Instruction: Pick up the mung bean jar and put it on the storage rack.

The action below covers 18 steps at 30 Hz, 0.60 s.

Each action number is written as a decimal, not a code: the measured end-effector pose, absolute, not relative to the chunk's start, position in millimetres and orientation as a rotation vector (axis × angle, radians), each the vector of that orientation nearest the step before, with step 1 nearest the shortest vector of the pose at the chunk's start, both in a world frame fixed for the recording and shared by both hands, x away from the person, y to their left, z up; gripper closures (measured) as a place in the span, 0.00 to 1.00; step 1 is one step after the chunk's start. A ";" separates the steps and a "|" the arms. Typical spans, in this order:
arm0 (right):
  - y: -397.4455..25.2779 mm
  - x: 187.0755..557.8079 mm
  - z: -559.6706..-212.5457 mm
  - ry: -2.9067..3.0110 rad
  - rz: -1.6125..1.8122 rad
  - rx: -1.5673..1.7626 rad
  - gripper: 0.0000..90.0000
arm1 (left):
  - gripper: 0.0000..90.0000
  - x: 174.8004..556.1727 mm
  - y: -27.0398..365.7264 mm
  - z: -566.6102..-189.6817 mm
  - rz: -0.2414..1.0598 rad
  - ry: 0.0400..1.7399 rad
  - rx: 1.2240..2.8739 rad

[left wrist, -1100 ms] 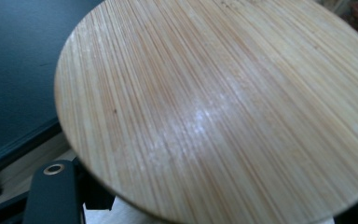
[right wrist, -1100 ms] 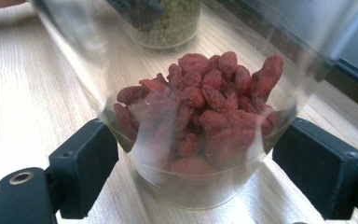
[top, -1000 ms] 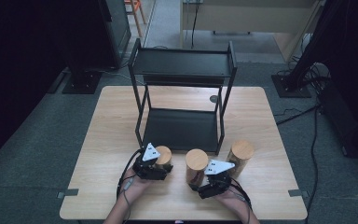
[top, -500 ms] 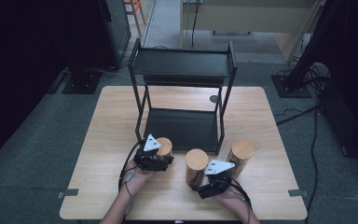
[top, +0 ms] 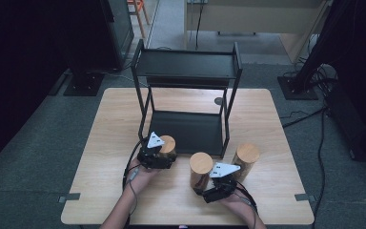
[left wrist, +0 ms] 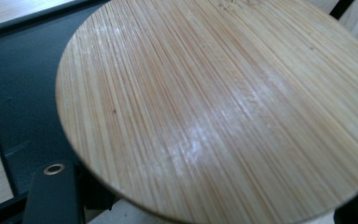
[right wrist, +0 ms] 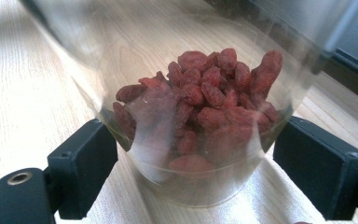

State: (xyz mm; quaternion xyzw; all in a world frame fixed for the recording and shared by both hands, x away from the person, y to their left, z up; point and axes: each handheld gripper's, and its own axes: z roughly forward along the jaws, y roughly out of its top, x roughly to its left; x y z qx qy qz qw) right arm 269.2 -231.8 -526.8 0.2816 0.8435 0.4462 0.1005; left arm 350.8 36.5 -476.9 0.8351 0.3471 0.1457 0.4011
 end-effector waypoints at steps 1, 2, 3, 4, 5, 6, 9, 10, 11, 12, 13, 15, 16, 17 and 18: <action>-231.8 269.2 -526.8 2.493 1.319 0.832 0.15 | 0.29 351.7 36.2 -476.1 0.369 0.879 2.110; -231.9 269.3 -526.8 2.493 1.319 0.832 0.15 | 0.28 352.7 36.0 -475.2 0.372 0.876 2.113; -231.9 269.3 -526.8 2.493 1.319 0.831 0.15 | 0.28 353.3 35.2 -474.5 0.375 0.878 2.113; -231.8 269.2 -526.8 2.494 1.319 0.833 0.15 | 0.28 354.5 34.4 -473.8 0.381 0.875 2.118; -231.8 269.3 -526.8 2.494 1.320 0.833 0.15 | 0.28 355.6 33.6 -473.4 0.386 0.872 2.120; -231.9 269.3 -526.8 2.496 1.320 0.832 0.15 | 0.28 356.3 33.2 -473.1 0.389 0.874 2.123; -231.9 269.4 -526.8 2.496 1.321 0.833 0.15 | 0.28 359.6 31.9 -473.5 0.394 0.883 2.124; -231.9 269.4 -526.8 2.496 1.321 0.833 0.15 | 0.28 360.5 31.6 -473.7 0.394 0.886 2.124; -231.9 269.4 -526.8 2.497 1.321 0.832 0.15 | 0.28 361.3 31.1 -474.0 0.395 0.891 2.123; -231.9 269.5 -526.9 2.498 1.322 0.831 0.15 | 0.28 362.3 30.7 -474.3 0.397 0.895 2.122; -231.9 269.5 -526.9 2.498 1.322 0.831 0.15 | 0.28 363.2 30.5 -474.3 0.397 0.895 2.126; -231.9 269.7 -526.9 2.500 1.324 0.831 0.15 | 0.28 364.7 29.1 -474.6 0.398 0.899 2.122; -231.8 269.9 -527.0 2.503 1.324 0.832 0.15 | 0.29 366.3 27.6 -474.5 0.397 0.900 2.123; -231.8 269.9 -527.0 2.503 1.324 0.832 0.15 | 0.28 366.3 27.6 -474.5 0.397 0.900 2.123; -231.8 270.0 -526.9 2.505 1.323 0.833 0.15 | 0.28 367.2 26.8 -474.3 0.396 0.899 2.124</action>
